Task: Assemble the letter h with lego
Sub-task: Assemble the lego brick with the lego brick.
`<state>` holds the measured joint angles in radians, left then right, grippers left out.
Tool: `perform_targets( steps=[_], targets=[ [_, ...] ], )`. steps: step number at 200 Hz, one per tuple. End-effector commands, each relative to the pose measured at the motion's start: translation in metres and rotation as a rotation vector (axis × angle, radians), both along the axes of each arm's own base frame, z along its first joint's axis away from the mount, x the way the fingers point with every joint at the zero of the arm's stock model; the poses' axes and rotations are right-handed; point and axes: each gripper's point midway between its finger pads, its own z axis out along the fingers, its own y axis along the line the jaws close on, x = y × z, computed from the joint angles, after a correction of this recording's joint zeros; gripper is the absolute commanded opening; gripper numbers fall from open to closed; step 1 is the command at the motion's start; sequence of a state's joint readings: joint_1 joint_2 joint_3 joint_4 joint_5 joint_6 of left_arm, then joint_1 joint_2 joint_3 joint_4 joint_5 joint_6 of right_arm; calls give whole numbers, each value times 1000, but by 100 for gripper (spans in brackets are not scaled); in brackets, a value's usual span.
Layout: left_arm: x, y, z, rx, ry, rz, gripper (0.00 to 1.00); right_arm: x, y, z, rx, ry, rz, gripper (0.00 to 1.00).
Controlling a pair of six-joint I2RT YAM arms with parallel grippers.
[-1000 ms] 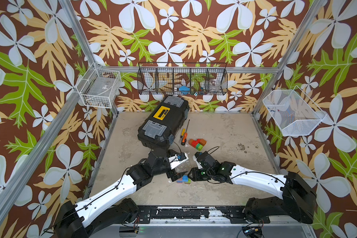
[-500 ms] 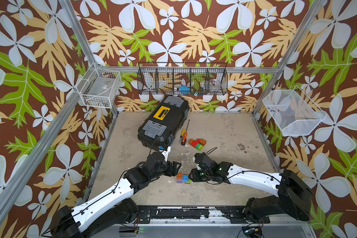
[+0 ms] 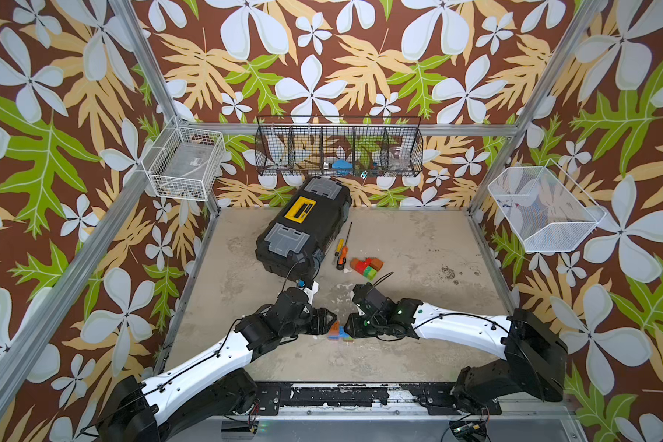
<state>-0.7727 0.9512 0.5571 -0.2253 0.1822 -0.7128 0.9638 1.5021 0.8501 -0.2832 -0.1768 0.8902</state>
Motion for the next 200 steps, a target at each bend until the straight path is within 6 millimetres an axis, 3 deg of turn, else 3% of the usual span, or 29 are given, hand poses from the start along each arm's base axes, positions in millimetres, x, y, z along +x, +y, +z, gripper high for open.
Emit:
perform_targets(
  steps=[1, 51, 124, 162, 200],
  targets=[
    [-1, -3, -4, -9, 10, -6, 62, 1, -8, -10, -45, -9, -23, 30],
    [-3, 2, -29, 50, 59, 3, 59, -3, -27, -26, -103, -12, -44, 23],
    [3, 10, -20, 57, -2, 37, 58, -11, -38, -37, -118, -8, -60, 18],
    [7, 13, -10, 61, -41, 51, 60, -1, -27, -14, -68, -61, -58, 22],
    [19, 27, 9, 106, -124, 116, 64, 15, -23, 30, -17, -181, -71, 44]
  ],
)
